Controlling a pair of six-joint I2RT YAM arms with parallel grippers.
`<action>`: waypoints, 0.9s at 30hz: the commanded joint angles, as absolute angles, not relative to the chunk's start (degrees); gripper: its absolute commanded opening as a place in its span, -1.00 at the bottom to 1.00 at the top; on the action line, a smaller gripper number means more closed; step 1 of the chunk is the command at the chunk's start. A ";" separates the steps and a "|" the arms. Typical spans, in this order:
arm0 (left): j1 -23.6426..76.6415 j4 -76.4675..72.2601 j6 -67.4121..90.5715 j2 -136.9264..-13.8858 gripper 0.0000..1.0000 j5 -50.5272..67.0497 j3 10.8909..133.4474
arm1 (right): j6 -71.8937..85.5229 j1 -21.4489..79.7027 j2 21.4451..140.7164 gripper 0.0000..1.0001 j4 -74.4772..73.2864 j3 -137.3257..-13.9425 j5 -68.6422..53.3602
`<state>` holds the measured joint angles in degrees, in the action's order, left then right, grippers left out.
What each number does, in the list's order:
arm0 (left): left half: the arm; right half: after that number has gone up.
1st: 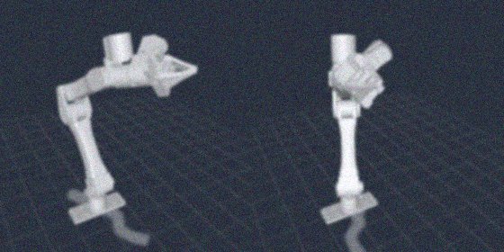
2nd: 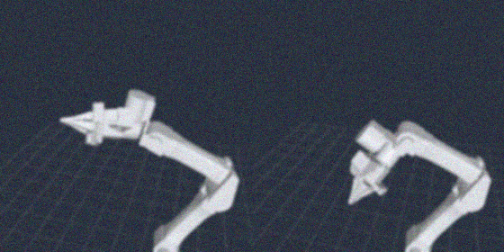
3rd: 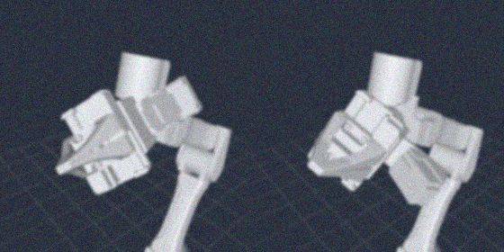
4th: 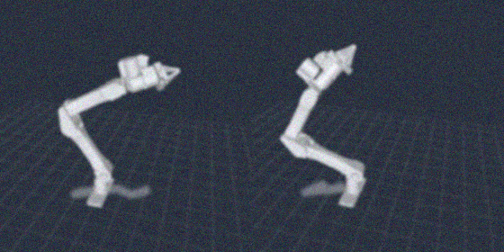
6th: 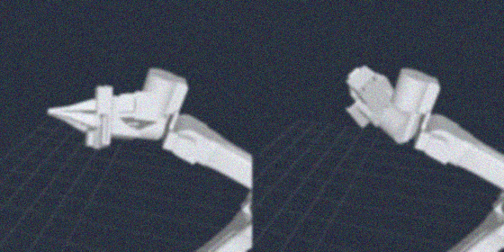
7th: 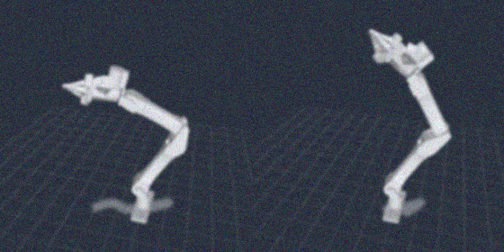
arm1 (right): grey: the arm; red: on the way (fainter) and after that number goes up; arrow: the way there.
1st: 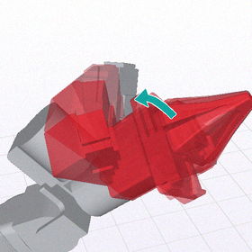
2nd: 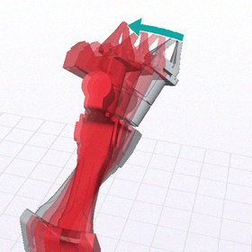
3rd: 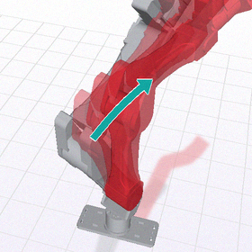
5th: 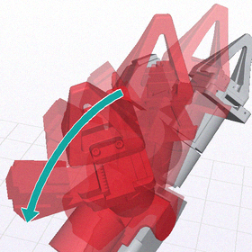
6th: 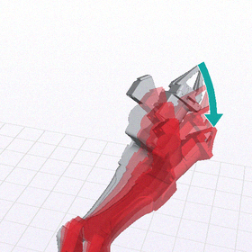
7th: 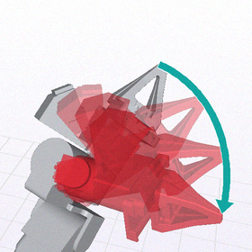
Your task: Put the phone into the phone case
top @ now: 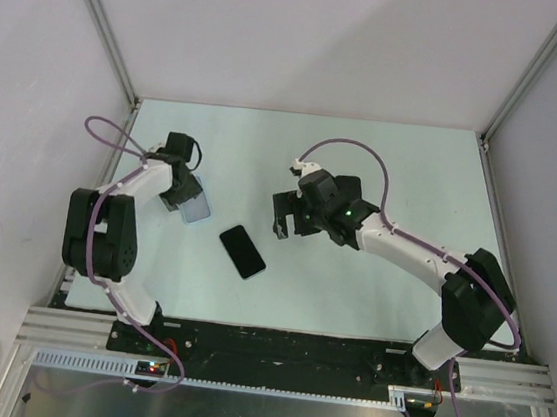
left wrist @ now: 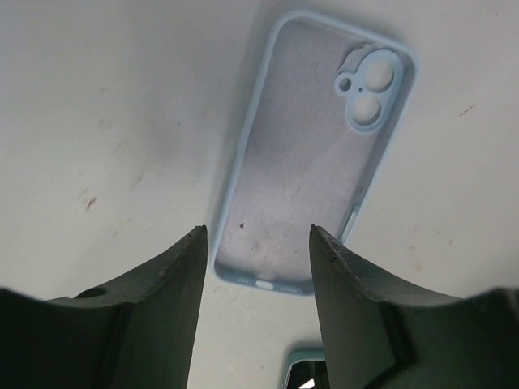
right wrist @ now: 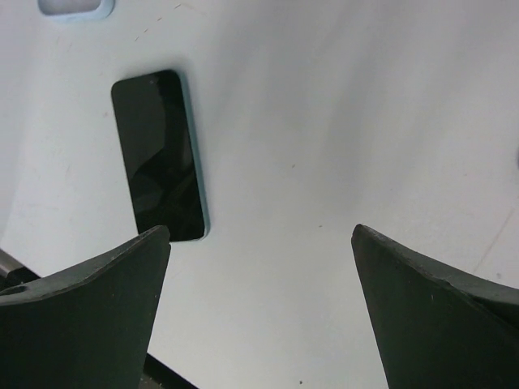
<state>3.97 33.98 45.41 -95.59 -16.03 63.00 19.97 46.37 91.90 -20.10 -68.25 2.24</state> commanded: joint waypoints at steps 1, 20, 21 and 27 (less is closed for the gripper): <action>3.06 32.27 41.20 -99.18 0.12 -15.33 66.69 | 20.85 48.49 90.80 0.99 -19.88 -68.22 2.52; 1.49 31.84 42.22 -100.28 -0.34 -14.26 62.42 | 19.46 53.19 97.38 0.99 -13.75 -68.12 -0.50; 1.49 31.87 42.21 -99.93 -0.38 -14.16 61.97 | 19.35 53.40 98.13 0.99 -13.91 -68.69 -0.25; 1.49 32.15 42.71 -97.26 -0.63 -12.08 58.15 | 18.04 56.63 102.57 0.99 -14.84 -71.83 5.72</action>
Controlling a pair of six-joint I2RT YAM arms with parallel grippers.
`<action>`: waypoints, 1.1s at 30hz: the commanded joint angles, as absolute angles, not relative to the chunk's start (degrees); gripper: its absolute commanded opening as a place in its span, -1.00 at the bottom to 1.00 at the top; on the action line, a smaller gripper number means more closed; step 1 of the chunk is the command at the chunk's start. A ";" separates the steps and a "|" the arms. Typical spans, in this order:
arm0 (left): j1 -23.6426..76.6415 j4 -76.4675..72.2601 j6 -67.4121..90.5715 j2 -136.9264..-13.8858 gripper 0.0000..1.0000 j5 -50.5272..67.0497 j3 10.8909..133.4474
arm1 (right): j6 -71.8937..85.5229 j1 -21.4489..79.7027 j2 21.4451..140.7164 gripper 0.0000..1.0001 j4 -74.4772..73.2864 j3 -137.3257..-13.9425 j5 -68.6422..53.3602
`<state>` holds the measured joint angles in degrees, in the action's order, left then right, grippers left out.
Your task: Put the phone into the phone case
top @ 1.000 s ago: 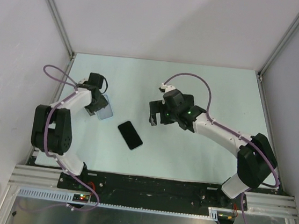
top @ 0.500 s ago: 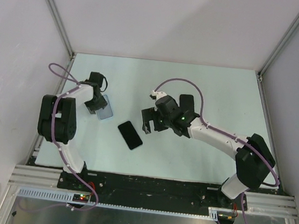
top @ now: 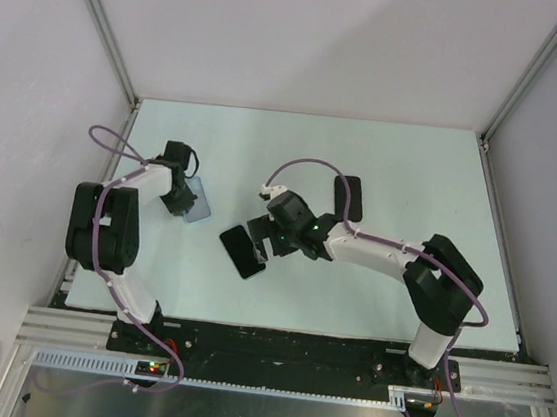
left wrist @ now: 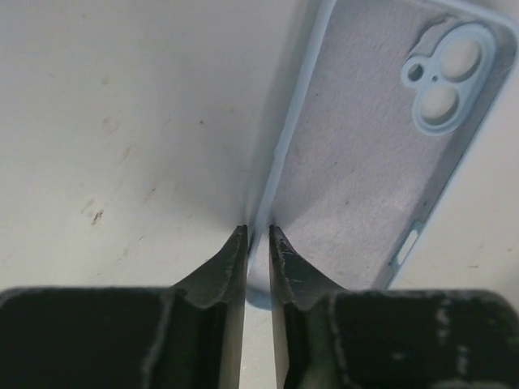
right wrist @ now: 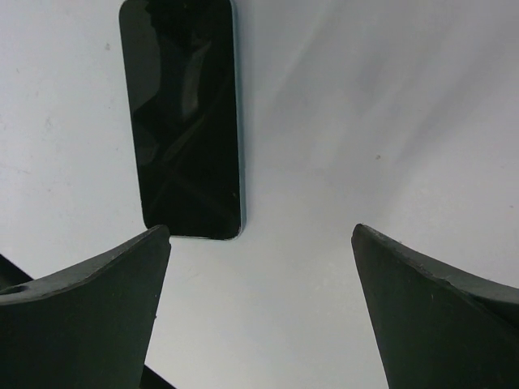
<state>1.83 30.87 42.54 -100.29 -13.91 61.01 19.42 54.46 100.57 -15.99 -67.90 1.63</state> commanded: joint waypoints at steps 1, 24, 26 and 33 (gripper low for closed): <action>1.49 32.07 43.02 -96.62 -0.68 -11.49 57.33 | 17.81 57.32 103.14 0.99 -14.93 -72.17 6.47; 5.90 31.71 49.30 -74.21 -1.00 -6.61 38.89 | 16.07 65.80 114.11 0.99 -15.04 -78.55 15.14; 6.09 31.72 49.24 -73.02 -1.00 -6.53 38.20 | 16.01 66.17 115.08 0.99 -15.45 -79.56 15.43; 6.49 31.68 48.99 -69.95 -1.00 -6.76 35.84 | 16.35 67.27 117.92 0.96 -17.78 -82.16 16.84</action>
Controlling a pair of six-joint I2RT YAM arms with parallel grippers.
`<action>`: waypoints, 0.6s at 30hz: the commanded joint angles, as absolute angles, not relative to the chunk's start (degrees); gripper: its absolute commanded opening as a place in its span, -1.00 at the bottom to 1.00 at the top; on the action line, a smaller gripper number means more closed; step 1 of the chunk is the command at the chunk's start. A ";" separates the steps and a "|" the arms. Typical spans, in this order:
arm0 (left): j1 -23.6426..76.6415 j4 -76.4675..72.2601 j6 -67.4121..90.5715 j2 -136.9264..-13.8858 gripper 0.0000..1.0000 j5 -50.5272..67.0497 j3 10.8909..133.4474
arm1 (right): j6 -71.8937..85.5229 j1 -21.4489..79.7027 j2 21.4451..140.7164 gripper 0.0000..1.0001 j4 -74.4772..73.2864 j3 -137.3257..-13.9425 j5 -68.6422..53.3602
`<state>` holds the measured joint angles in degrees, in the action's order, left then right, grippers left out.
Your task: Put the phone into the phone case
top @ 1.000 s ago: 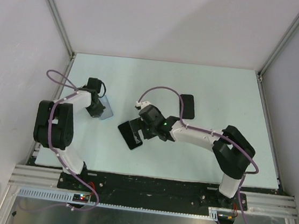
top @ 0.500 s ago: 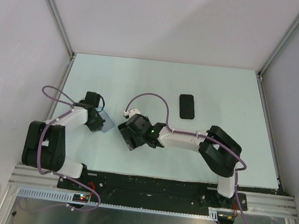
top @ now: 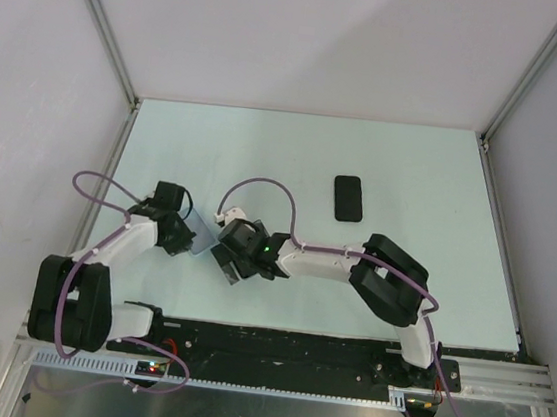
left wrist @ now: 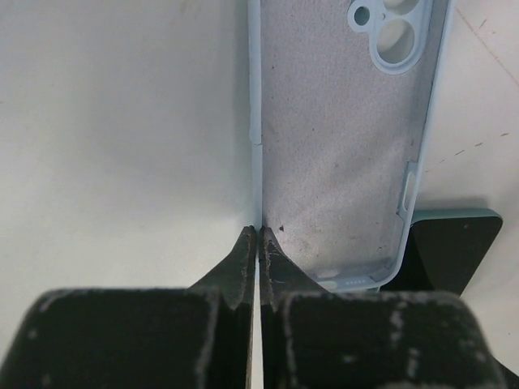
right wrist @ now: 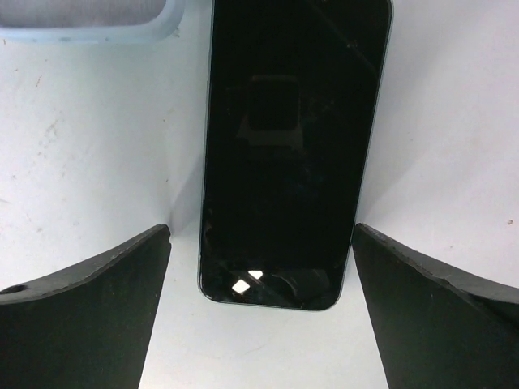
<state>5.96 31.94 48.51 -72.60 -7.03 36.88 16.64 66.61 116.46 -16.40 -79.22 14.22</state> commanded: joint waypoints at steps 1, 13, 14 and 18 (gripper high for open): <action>6.54 31.66 48.97 -69.65 -1.00 -6.81 35.63 | 16.48 67.39 118.11 0.94 -18.29 -82.26 17.12; 12.24 31.68 49.52 -70.01 -1.00 -7.86 34.56 | 19.09 64.90 115.83 -0.01 -20.11 -78.89 15.91; 12.89 31.70 49.63 -70.29 -1.00 -8.06 34.51 | 19.26 64.44 115.48 -0.03 -19.86 -78.25 15.20; 15.54 31.81 50.06 -70.79 -1.00 -8.88 34.38 | 20.41 62.19 113.43 -0.06 -18.46 -75.33 12.31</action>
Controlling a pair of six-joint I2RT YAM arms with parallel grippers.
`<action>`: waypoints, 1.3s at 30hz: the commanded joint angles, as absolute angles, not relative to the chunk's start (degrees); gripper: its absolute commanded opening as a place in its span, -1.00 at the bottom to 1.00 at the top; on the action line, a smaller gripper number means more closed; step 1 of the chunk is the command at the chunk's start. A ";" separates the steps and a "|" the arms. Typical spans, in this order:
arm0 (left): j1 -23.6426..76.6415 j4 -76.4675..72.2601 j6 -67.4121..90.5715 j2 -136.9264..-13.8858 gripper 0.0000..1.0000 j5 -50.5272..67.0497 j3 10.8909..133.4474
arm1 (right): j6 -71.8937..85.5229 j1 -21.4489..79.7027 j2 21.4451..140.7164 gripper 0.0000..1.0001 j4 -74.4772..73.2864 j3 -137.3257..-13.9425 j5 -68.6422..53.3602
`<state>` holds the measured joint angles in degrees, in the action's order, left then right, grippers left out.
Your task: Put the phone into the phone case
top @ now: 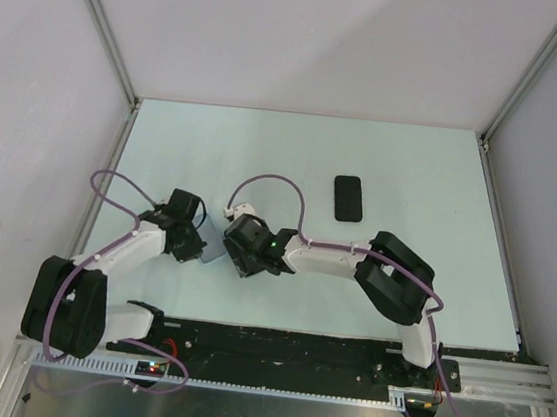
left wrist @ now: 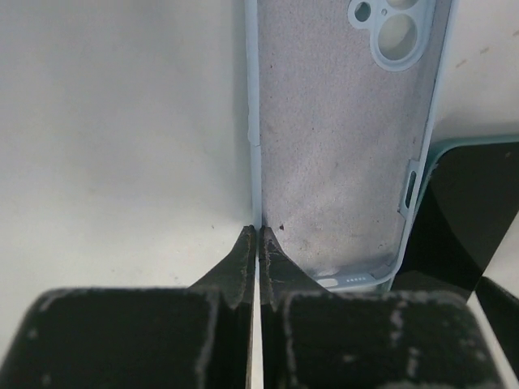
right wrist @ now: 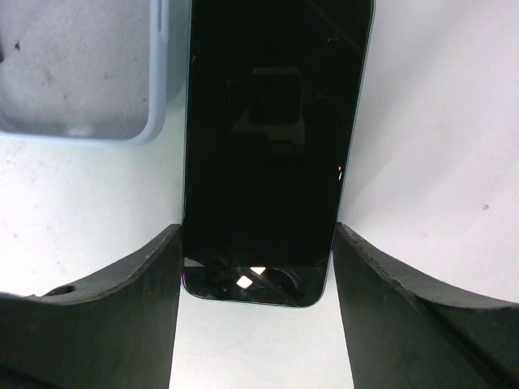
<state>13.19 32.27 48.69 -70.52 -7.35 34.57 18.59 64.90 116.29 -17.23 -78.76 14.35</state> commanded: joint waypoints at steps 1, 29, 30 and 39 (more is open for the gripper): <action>16.08 31.90 50.21 -70.73 -1.00 -9.14 34.28 | 20.62 61.64 112.96 -0.07 -18.20 -74.71 11.74; 35.77 33.08 55.94 -79.10 -1.00 -9.63 41.17 | 27.29 53.86 105.11 -0.07 -12.07 -67.25 -3.89; 36.12 33.02 56.18 -79.37 -1.00 -9.47 41.55 | 27.53 53.78 104.89 -0.07 -11.97 -67.24 -4.14; 38.97 33.04 58.05 -81.51 -1.00 -8.74 44.57 | 28.89 52.92 103.61 -0.07 -12.09 -67.25 -4.56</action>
<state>37.82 34.17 55.75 -81.01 -9.96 41.71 27.40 53.32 106.96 -12.73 -67.29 -3.51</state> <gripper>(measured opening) 0.007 0.694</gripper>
